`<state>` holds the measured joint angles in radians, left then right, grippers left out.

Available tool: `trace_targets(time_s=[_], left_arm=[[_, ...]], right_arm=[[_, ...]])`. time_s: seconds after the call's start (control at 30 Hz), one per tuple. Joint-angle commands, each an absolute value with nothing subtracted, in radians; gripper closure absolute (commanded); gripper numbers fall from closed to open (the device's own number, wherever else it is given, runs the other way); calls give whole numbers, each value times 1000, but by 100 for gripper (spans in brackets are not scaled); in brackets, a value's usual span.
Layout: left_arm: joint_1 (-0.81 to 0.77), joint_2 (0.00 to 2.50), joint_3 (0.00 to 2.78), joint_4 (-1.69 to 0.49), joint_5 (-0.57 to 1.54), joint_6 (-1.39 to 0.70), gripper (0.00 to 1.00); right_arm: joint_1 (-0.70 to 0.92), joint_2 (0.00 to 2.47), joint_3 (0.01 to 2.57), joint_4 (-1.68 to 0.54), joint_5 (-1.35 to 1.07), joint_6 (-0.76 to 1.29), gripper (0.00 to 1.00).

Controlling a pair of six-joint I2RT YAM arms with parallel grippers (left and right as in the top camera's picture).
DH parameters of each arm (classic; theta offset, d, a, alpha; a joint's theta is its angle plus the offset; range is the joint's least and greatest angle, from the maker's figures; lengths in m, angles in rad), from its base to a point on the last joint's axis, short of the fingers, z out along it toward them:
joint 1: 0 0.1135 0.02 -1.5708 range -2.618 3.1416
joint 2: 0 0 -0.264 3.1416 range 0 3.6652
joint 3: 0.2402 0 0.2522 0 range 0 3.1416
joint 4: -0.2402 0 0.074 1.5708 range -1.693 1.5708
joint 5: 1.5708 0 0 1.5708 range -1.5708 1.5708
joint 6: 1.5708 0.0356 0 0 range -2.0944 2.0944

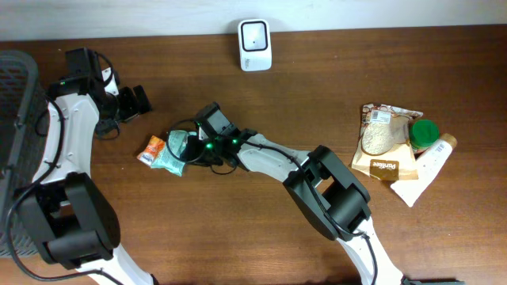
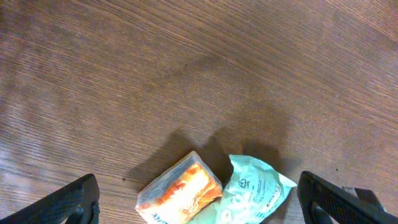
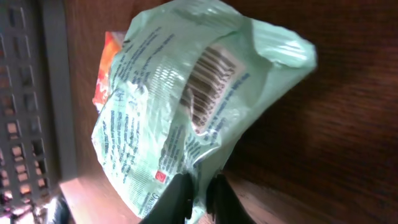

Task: Scan the item barcode
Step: 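Reach the right gripper to the mint-green packet and grasp it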

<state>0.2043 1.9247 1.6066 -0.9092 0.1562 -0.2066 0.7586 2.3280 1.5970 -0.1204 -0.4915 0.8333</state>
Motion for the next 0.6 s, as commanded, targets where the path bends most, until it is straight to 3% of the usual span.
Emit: trace_targets(time_s=[0.0,0.4,0.43,0.47,0.5,0.57], left_arm=[[203,1937,1617,-912,153,-220,1],[134,2028,1598,-958,151,-219,1],[134,2031,1598,-955,146,-218,0],[134,2031,1598,-951,129,-214,4],[134,2031,1598,-944,130,-178,13],[129,2031,1598,-937,146,-86,31]], right_arm=[[744,2346,1605,-132,-513,723,96],[620,2301,1605,-196,-672,555,96],[620,2300,1605,-196,-689,554,88],[620,2300,1605,-195,-723,554,74],[620,2300,1605,-197,-745,554,67],[625,2297,1605,-196,-787,554,66]])
